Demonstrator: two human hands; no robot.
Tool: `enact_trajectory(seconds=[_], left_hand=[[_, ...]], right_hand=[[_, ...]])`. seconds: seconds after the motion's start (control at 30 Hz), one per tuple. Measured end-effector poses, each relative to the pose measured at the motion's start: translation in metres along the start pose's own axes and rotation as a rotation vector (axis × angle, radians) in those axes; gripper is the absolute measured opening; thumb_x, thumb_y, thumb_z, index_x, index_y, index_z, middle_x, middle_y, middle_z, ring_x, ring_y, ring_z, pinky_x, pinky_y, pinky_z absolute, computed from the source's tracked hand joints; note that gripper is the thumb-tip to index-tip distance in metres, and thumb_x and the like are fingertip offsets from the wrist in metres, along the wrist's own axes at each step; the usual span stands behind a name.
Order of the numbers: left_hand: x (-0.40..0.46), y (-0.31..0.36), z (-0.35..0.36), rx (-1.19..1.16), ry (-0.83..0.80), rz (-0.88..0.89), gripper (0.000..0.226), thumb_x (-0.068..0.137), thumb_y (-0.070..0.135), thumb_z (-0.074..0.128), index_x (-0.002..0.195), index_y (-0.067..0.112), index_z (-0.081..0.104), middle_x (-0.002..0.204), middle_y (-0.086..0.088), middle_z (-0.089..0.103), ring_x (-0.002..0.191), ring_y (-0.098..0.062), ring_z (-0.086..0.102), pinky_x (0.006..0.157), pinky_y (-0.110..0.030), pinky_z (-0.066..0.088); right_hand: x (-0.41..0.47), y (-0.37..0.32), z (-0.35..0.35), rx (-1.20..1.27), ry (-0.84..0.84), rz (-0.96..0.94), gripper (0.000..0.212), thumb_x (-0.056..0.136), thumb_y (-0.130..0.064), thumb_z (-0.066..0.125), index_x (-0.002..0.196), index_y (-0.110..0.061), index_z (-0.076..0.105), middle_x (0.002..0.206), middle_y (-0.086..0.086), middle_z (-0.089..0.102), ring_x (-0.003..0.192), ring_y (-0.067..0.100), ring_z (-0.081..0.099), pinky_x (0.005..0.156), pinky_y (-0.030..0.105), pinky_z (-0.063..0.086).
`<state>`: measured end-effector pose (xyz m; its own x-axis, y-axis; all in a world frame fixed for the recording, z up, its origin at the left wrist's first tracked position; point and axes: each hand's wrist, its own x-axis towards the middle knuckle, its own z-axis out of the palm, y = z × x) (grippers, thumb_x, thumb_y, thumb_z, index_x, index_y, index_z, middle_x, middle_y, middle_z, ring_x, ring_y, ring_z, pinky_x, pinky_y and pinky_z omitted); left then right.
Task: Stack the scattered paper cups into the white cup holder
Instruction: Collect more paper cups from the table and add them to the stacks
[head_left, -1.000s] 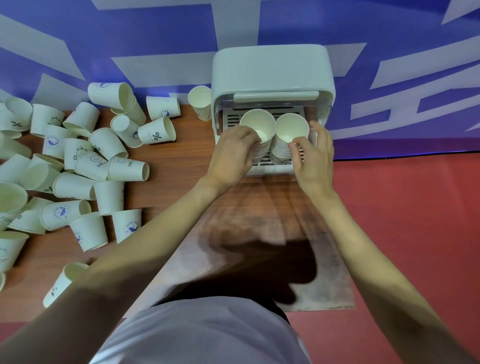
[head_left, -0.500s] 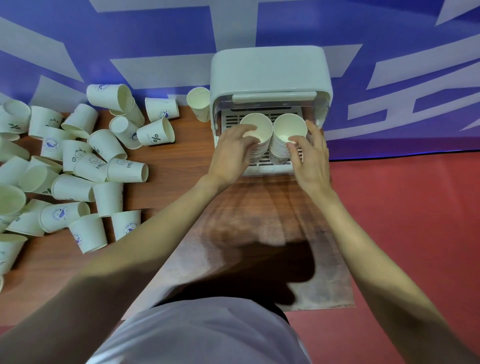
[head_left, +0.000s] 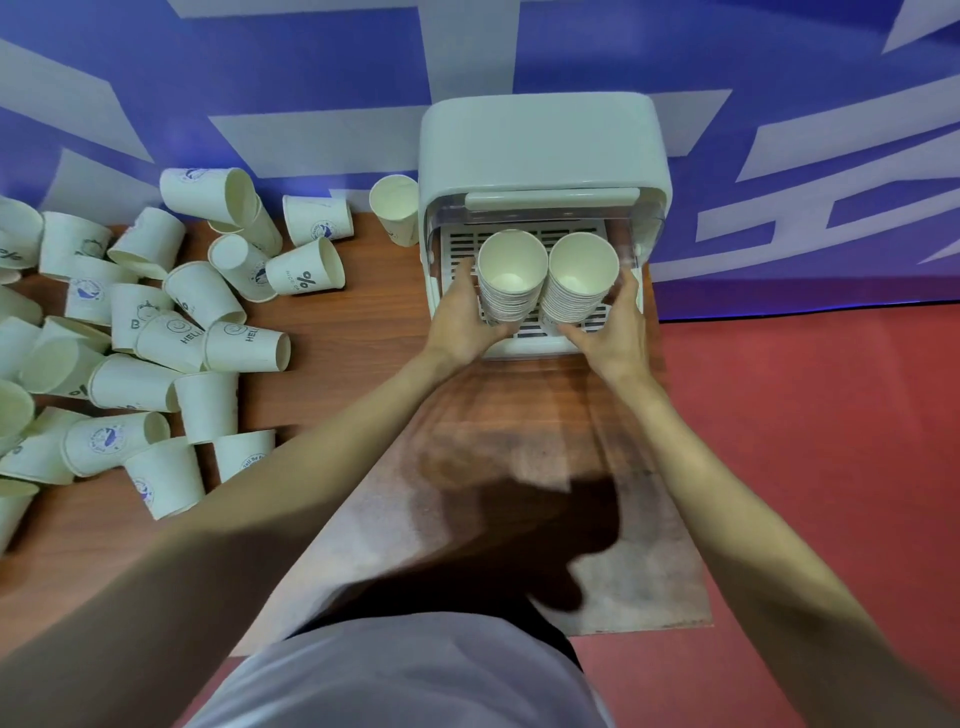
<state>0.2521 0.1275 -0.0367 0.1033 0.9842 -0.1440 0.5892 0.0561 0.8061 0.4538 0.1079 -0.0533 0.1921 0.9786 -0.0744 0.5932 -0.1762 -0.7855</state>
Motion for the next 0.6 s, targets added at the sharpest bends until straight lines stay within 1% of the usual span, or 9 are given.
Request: enact_trajectory(seconds=[0.13, 0.2, 0.27, 0.33, 0.4, 0.47, 0.5, 0.53, 0.6], left_hand=[[0.011, 0.002, 0.013, -0.07, 0.051, -0.006, 0.084, 0.062, 0.021, 0.087, 0.131, 0.007, 0.04, 0.125, -0.005, 0.057, 0.114, -0.019, 0.054, 0.088, -0.022, 0.043], [0.014, 0.0, 0.018, -0.095, 0.101, -0.006, 0.082, 0.062, 0.021, 0.087, 0.129, 0.005, 0.043, 0.124, -0.008, 0.058, 0.113, -0.02, 0.054, 0.088, -0.023, 0.043], [0.018, -0.001, 0.022, -0.118, 0.137, -0.001, 0.077, 0.061, 0.02, 0.087, 0.125, 0.005, 0.046, 0.12, -0.008, 0.06, 0.11, -0.022, 0.056, 0.088, -0.031, 0.048], [0.025, -0.002, 0.024, -0.136, 0.17, 0.002, 0.072, 0.062, 0.022, 0.086, 0.121, 0.005, 0.049, 0.117, -0.008, 0.061, 0.106, -0.021, 0.057, 0.084, -0.032, 0.049], [0.033, 0.0, 0.026, -0.151, 0.197, -0.011, 0.066, 0.064, 0.027, 0.085, 0.116, 0.005, 0.051, 0.11, -0.005, 0.063, 0.099, -0.016, 0.058, 0.078, -0.027, 0.048], [0.041, 0.005, 0.027, -0.169, 0.217, -0.022, 0.063, 0.065, 0.032, 0.084, 0.113, 0.005, 0.053, 0.106, -0.002, 0.063, 0.093, -0.014, 0.059, 0.073, -0.022, 0.046], [0.045, 0.007, 0.028, -0.178, 0.232, -0.022, 0.062, 0.065, 0.033, 0.084, 0.112, 0.005, 0.054, 0.106, -0.003, 0.065, 0.094, -0.014, 0.061, 0.074, -0.022, 0.047], [0.049, 0.008, 0.029, -0.188, 0.252, -0.022, 0.062, 0.065, 0.034, 0.084, 0.112, 0.004, 0.055, 0.107, -0.005, 0.066, 0.096, -0.015, 0.062, 0.076, -0.021, 0.047], [0.054, 0.01, 0.03, -0.222, 0.284, -0.026, 0.063, 0.065, 0.033, 0.085, 0.113, 0.005, 0.055, 0.108, -0.005, 0.067, 0.097, -0.012, 0.062, 0.077, -0.015, 0.046]], right_hand=[[0.011, 0.004, 0.01, -0.022, 0.006, 0.037, 0.1, 0.059, -0.039, 0.088, 0.137, -0.015, 0.031, 0.127, 0.006, 0.057, 0.116, 0.026, 0.055, 0.091, 0.042, 0.05], [0.014, 0.004, 0.014, -0.017, 0.022, 0.031, 0.088, 0.06, -0.038, 0.087, 0.13, -0.012, 0.04, 0.119, 0.006, 0.061, 0.11, 0.025, 0.058, 0.085, 0.039, 0.052], [0.016, 0.003, 0.016, -0.006, 0.061, 0.018, 0.082, 0.061, -0.035, 0.087, 0.126, -0.01, 0.044, 0.117, 0.006, 0.062, 0.109, 0.024, 0.059, 0.082, 0.036, 0.051], [0.021, 0.0, 0.018, 0.022, 0.101, 0.016, 0.08, 0.062, -0.031, 0.087, 0.127, -0.012, 0.044, 0.118, 0.006, 0.062, 0.11, 0.022, 0.058, 0.081, 0.03, 0.048], [0.029, -0.002, 0.02, 0.06, 0.129, 0.022, 0.079, 0.064, -0.029, 0.086, 0.128, -0.01, 0.044, 0.118, 0.007, 0.062, 0.108, 0.021, 0.059, 0.08, 0.021, 0.045], [0.04, -0.004, 0.023, 0.097, 0.159, 0.028, 0.081, 0.063, -0.033, 0.084, 0.128, -0.007, 0.044, 0.118, 0.009, 0.061, 0.107, 0.018, 0.059, 0.079, 0.009, 0.042], [0.046, -0.005, 0.025, 0.104, 0.178, 0.041, 0.084, 0.061, -0.038, 0.082, 0.129, -0.007, 0.043, 0.119, 0.008, 0.06, 0.107, 0.016, 0.058, 0.08, 0.007, 0.042], [0.051, -0.005, 0.026, 0.101, 0.191, 0.06, 0.086, 0.059, -0.043, 0.079, 0.13, -0.008, 0.043, 0.12, 0.008, 0.059, 0.108, 0.016, 0.058, 0.083, 0.011, 0.044], [0.058, -0.006, 0.03, 0.09, 0.203, 0.089, 0.084, 0.058, -0.044, 0.078, 0.126, -0.007, 0.045, 0.119, 0.007, 0.059, 0.109, 0.018, 0.058, 0.087, 0.025, 0.049]])
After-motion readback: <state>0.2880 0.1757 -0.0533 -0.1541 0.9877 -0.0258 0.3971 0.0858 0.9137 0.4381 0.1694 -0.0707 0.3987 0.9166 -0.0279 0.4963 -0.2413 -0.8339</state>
